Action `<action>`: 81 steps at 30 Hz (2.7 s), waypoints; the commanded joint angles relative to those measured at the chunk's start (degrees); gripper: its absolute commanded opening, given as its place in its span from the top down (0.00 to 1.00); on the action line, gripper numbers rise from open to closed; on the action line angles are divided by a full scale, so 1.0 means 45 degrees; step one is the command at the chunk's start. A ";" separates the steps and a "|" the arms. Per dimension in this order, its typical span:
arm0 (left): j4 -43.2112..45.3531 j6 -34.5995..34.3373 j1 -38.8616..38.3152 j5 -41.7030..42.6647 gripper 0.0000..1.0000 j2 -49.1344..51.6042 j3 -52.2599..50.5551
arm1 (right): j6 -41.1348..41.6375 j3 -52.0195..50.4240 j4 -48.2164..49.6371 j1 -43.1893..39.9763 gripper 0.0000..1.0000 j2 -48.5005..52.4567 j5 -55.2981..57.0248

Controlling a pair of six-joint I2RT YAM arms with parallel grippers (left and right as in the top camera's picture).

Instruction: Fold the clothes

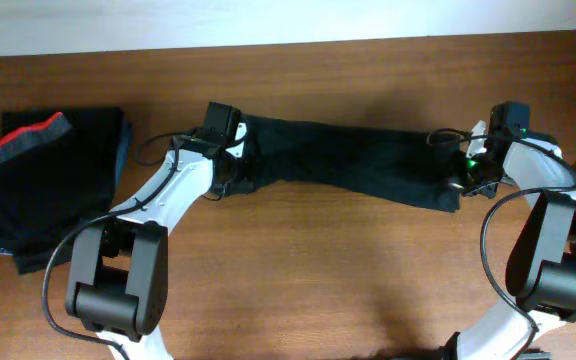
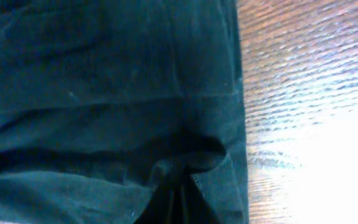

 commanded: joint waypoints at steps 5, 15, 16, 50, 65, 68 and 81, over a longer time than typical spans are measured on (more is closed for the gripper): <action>0.0000 0.0117 0.0039 -0.0141 0.81 -0.0316 0.0126 | 0.0112 0.0272 0.0418 0.0024 0.96 0.0107 0.1253; 0.0000 0.0117 0.0049 -0.0141 0.81 -0.0316 0.0126 | 0.0733 0.0432 0.1919 0.0024 0.96 0.0107 0.1647; 0.0000 0.0117 0.0044 -0.0141 0.81 -0.0316 0.0126 | 0.0729 0.0432 0.2001 0.0029 0.96 0.0107 0.1651; 0.0204 0.0117 0.0053 -0.1137 0.65 -0.0316 0.0126 | 0.1501 0.0170 0.1433 -0.0627 0.38 0.0126 -0.0223; 0.0194 0.0117 0.0049 -0.1137 0.65 -0.0316 0.0126 | 0.1501 0.0092 0.3196 -0.0622 0.39 0.2317 -0.1059; 0.0194 0.0117 0.0049 -0.1137 0.65 -0.0316 0.0126 | 0.1501 0.0092 0.3201 -0.0622 0.48 0.2429 -0.1370; 0.0170 0.0117 0.0049 -0.1137 0.65 -0.0316 0.0126 | 0.1486 0.0112 0.3031 -0.0627 0.96 0.2414 -0.1467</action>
